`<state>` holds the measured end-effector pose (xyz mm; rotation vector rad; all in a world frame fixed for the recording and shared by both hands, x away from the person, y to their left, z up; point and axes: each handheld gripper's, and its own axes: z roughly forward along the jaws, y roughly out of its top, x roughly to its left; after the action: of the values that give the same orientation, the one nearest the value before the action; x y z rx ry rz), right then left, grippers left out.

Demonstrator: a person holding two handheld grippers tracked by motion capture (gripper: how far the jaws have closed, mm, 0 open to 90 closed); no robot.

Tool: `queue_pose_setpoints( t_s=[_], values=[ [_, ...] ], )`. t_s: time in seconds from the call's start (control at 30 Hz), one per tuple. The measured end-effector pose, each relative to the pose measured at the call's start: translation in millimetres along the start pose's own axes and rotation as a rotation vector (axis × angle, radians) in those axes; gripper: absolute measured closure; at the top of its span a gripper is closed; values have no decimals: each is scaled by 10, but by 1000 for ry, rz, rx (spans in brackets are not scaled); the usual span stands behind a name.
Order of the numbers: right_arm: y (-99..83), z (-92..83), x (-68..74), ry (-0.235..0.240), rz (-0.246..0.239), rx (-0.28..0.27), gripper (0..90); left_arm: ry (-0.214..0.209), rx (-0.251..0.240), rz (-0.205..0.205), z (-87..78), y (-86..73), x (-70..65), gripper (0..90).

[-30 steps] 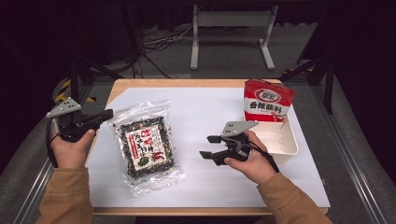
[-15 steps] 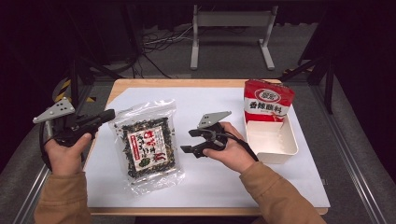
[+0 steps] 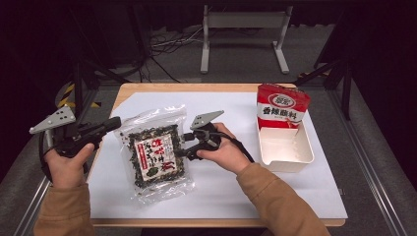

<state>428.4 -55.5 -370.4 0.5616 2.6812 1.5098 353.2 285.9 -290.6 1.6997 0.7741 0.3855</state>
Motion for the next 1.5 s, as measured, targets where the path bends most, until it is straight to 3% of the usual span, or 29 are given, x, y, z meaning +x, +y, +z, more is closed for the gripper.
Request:
queue_pose_setpoints(
  t_s=[0.17, 0.3, 0.33, 0.5, 0.63, 0.93, 0.97, 1.17, 1.23, 1.27, 1.3, 1.43, 1.5],
  values=[
    [68, 89, 9, -1, -26, 25, 391, -14, -11, -2, -17, 1, 0, 900],
    [81, 65, 2, -4, -32, 24, 483, -14, -14, 0, -20, -2, 5, 900],
    [91, 19, -8, 14, -26, 17, 543, -12, -18, -2, -23, -6, 10, 900],
    [115, -56, 4, 57, -16, -2, 572, -22, -24, -3, -25, 0, -4, 900],
    [135, -122, 14, 99, -28, -3, 668, -29, -22, 0, -13, 1, -12, 900],
    [176, -228, 36, 164, -24, 35, 741, -42, -34, -9, -5, -12, 8, 900],
    [197, -275, 62, 187, -32, 48, 766, -37, -32, -9, -7, -13, 8, 900],
    [202, -376, 116, 209, -38, 40, 774, -85, -71, -26, -32, -8, 7, 900],
    [207, -415, 118, 209, -41, 37, 775, -90, -70, -22, -25, -3, 5, 790],
    [211, -443, 123, 206, -41, 41, 775, -101, -57, -45, -12, 3, -14, 715],
    [212, -468, 121, 201, -47, 40, 775, -99, -52, -43, -3, 10, -33, 664],
    [200, -621, 91, 171, -51, 32, 775, -71, -16, 4, 41, 44, -112, 514],
    [195, -663, 79, 158, -50, 32, 775, -67, -10, 8, 55, 44, -124, 465]
  ],
)
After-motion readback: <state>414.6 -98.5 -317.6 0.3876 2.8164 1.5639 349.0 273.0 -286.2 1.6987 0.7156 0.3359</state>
